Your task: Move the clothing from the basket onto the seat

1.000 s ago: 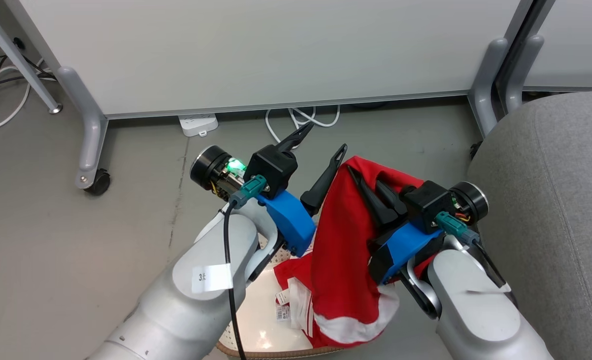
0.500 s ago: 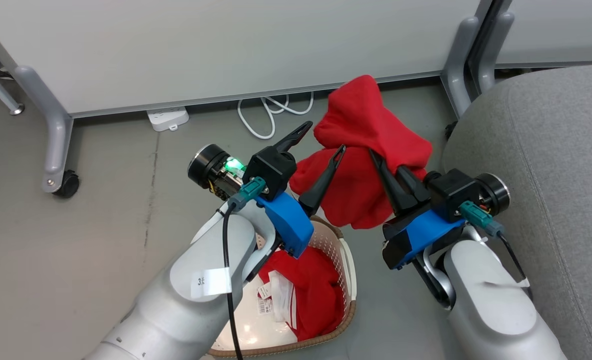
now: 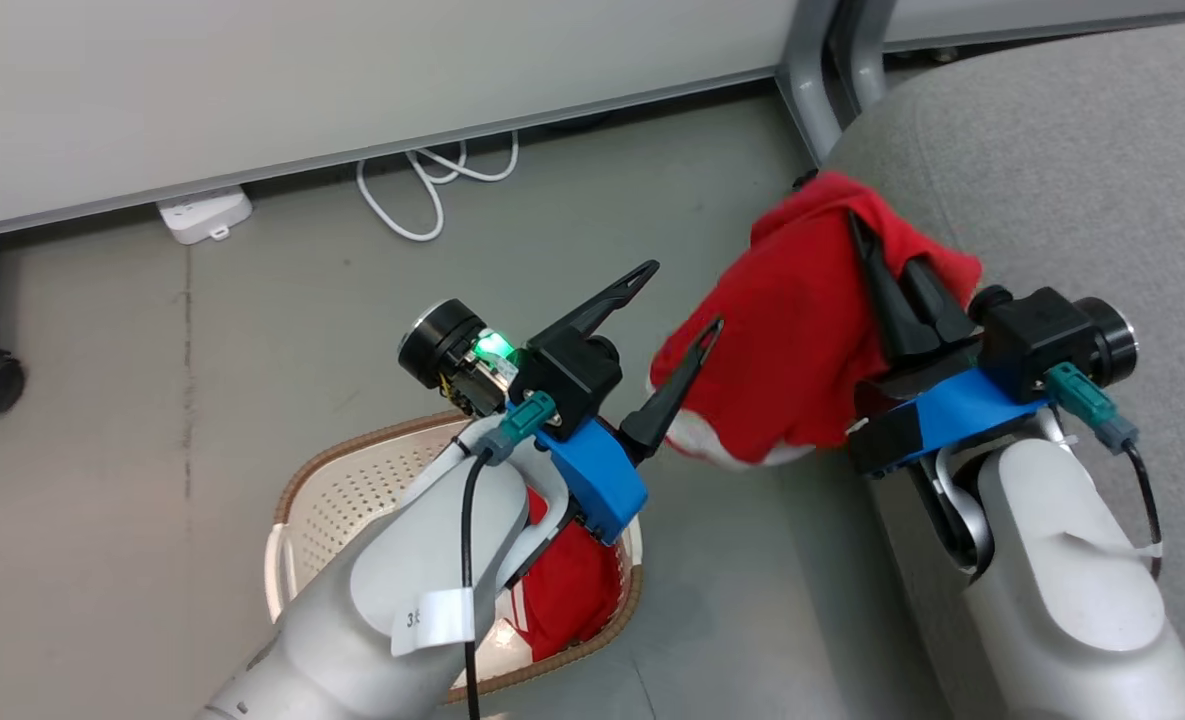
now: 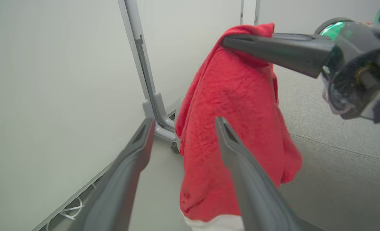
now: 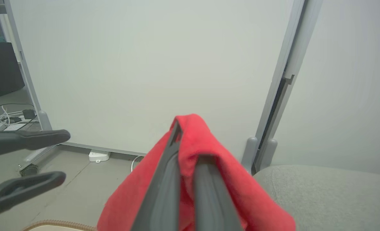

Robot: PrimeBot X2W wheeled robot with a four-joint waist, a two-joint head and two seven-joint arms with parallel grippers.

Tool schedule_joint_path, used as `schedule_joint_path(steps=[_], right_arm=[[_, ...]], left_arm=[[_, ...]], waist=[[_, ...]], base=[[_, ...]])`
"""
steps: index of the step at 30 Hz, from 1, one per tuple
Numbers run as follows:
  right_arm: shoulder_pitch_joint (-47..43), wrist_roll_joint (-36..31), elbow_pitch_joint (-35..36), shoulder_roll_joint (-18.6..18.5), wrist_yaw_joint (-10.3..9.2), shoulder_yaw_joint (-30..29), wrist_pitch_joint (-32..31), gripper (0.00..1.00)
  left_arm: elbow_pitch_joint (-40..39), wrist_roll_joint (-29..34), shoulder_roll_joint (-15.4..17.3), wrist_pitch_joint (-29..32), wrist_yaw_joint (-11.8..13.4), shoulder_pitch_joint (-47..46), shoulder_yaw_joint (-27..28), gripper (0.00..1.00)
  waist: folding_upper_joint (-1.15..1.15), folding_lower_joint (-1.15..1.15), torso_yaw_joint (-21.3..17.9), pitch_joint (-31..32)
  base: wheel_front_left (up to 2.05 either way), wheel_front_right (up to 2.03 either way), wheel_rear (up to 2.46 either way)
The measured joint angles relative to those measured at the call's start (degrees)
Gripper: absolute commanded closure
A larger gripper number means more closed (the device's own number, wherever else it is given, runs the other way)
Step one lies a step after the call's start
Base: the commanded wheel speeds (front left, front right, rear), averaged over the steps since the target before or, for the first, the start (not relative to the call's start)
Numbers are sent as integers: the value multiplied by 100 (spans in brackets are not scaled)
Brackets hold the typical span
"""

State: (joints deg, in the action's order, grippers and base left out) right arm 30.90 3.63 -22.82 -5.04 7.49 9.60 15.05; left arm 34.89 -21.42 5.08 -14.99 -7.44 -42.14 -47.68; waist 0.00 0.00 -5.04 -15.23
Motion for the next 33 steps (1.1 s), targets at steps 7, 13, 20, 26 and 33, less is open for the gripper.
schedule_joint_path(steps=[7,13,20,26,33], right_arm=[[-58,-26,337,-59,0,-397,0,100],[-66,-59,575,-66,0,-579,-1,100],[-206,-77,876,-75,0,-867,-1,100],[-383,-73,1011,-77,0,-1118,-1,100],[-465,-79,1077,-52,0,-1302,-1,100]], left_arm=[[-229,186,36,0,1,88,-137,0],[-299,248,100,0,0,86,-264,0],[-378,353,144,-1,0,85,-493,0],[-420,379,146,-1,0,84,-666,0],[-487,378,149,-1,0,55,-722,0]], waist=[[0,0,-446,-213],[0,0,-809,-405],[0,0,-1180,-623],[0,0,-1371,-768],[0,0,-1431,-838]], base=[[0,0,0],[0,0,0],[0,0,0],[0,0,0],[0,0,0]])
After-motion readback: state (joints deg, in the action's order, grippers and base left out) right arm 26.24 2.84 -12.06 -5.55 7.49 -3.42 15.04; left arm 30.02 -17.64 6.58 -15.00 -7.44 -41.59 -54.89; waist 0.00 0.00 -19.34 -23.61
